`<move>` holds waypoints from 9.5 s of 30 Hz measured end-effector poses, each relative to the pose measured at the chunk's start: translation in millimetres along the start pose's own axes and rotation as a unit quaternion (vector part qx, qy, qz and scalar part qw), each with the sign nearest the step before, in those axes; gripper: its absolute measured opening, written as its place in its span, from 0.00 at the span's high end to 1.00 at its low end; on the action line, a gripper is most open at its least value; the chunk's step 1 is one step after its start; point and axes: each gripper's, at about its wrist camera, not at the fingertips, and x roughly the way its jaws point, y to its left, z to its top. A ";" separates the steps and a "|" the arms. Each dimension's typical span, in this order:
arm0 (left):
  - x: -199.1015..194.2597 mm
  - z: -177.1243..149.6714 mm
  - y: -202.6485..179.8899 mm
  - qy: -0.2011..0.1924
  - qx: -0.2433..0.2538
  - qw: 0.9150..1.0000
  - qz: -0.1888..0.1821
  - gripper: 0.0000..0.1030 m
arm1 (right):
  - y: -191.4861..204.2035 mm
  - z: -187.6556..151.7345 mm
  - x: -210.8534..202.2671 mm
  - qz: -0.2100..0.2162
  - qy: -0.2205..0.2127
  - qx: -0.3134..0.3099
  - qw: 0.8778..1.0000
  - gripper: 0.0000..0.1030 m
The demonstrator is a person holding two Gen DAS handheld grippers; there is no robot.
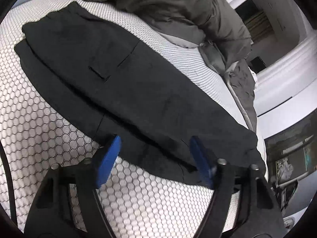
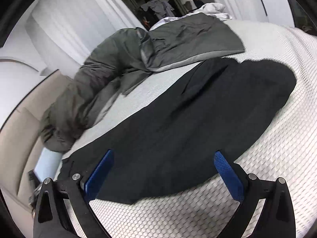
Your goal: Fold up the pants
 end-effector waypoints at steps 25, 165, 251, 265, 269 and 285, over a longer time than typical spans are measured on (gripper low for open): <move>6.3 -4.0 22.5 -0.002 0.018 1.000 0.025 0.99 | -36.9 -2.8 -1.6 -0.045 0.023 0.017 0.999 0.01; 16.4 -142.2 -132.0 0.058 0.291 0.955 0.025 0.02 | 48.7 -77.7 35.9 -0.060 0.152 -0.281 0.946 0.00; 6.1 -63.8 -62.0 0.030 0.301 0.940 0.159 0.07 | 9.2 -49.0 25.4 -0.257 0.102 -0.263 0.924 0.01; 16.5 -158.3 -142.0 0.081 0.393 0.913 0.068 0.07 | 101.3 -127.7 20.5 -0.097 0.160 -0.331 0.925 0.01; -12.4 -123.2 -84.2 0.049 0.357 0.925 0.120 0.07 | 53.5 -101.7 -7.5 -0.183 0.113 -0.315 0.924 0.01; -16.2 -180.1 -145.4 0.075 0.397 0.915 0.009 0.07 | 133.7 -157.6 -38.4 -0.043 0.122 -0.347 0.929 0.01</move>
